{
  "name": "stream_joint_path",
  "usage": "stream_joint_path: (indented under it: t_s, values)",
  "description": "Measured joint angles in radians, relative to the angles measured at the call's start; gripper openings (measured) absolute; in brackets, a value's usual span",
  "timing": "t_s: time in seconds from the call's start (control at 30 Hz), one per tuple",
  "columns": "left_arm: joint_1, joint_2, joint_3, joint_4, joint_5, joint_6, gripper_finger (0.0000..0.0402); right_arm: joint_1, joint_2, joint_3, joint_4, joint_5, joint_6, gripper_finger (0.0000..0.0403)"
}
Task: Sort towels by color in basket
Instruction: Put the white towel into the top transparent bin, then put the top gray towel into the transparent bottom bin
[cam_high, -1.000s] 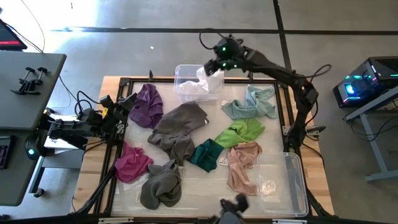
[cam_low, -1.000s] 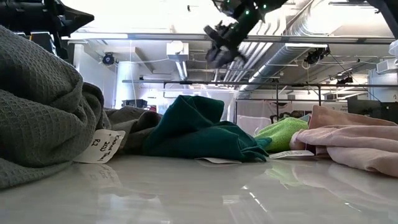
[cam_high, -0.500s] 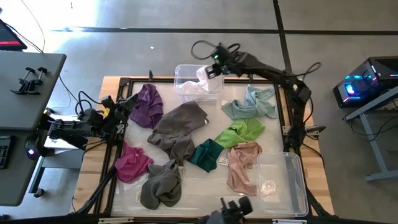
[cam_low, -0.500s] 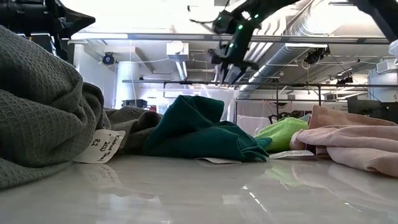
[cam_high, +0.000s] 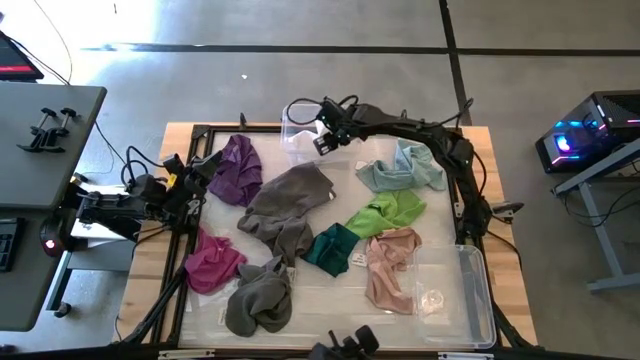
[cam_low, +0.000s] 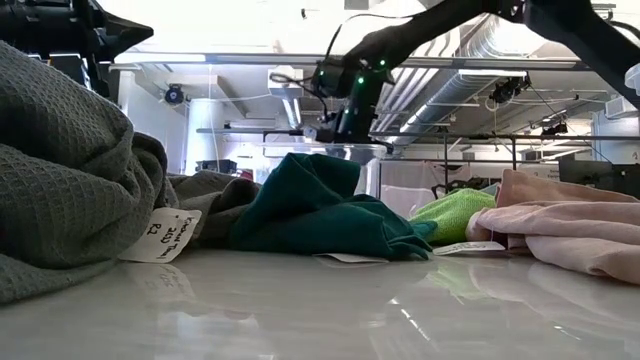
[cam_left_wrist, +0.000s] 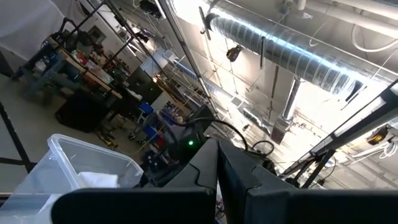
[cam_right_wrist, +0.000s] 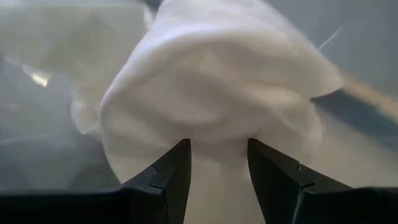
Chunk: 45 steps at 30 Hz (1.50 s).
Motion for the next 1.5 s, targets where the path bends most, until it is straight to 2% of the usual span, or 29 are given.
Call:
stream_joint_path:
  t_s: [0.13,0.3,0.4,0.57,0.7,0.8,0.97,1.07,1.2,1.33,1.4,1.5]
  values:
    - [0.0,0.0,0.0,0.0,0.007,-0.002,0.0,0.005,-0.016,-0.001,0.007,0.012,0.002,0.0153]
    - [0.0,0.003,0.011,-0.038,0.018,0.015,0.0,0.019,-0.099,0.031,0.035,0.033,-0.007,0.0153]
    - [0.0,0.019,0.082,-0.208,0.03,0.041,0.0,0.027,-0.147,0.056,0.036,0.034,-0.037,0.0153]
    - [0.0,0.133,0.296,-0.632,0.056,0.05,0.0,0.07,-0.249,0.069,0.036,0.033,-0.075,0.0153]
    - [0.0,0.313,0.471,-0.88,0.174,0.103,0.0,0.144,-0.318,0.068,0.019,0.044,-0.073,0.0153]
    - [0.0,0.467,0.558,-0.978,0.284,0.122,0.0,0.236,-0.353,0.068,-0.034,0.049,-0.12,0.0153]
    - [0.0,0.697,0.619,-0.994,0.456,0.119,0.0,0.405,-0.377,0.068,-0.184,0.094,-0.051,0.0153]
    - [0.003,0.819,0.629,-0.997,0.469,0.04,0.0,0.505,-0.386,0.067,-0.288,0.187,0.045,0.0153]
    - [0.035,0.95,0.634,-0.996,0.478,-0.091,0.0012,0.638,-0.408,0.067,-0.525,0.351,0.169,0.0153]
    - [0.073,1.054,0.634,-0.998,0.514,-0.211,0.0054,0.737,-0.473,0.006,-0.7,0.533,0.275,0.0153]
    - [0.089,1.097,0.634,-0.987,0.515,-0.246,0.0084,0.766,-0.537,-0.073,-0.689,0.554,0.32,0.0153]
    - [0.124,1.158,0.634,-0.985,0.494,-0.232,0.0134,0.793,-0.647,-0.236,-0.584,0.546,0.362,0.0153]
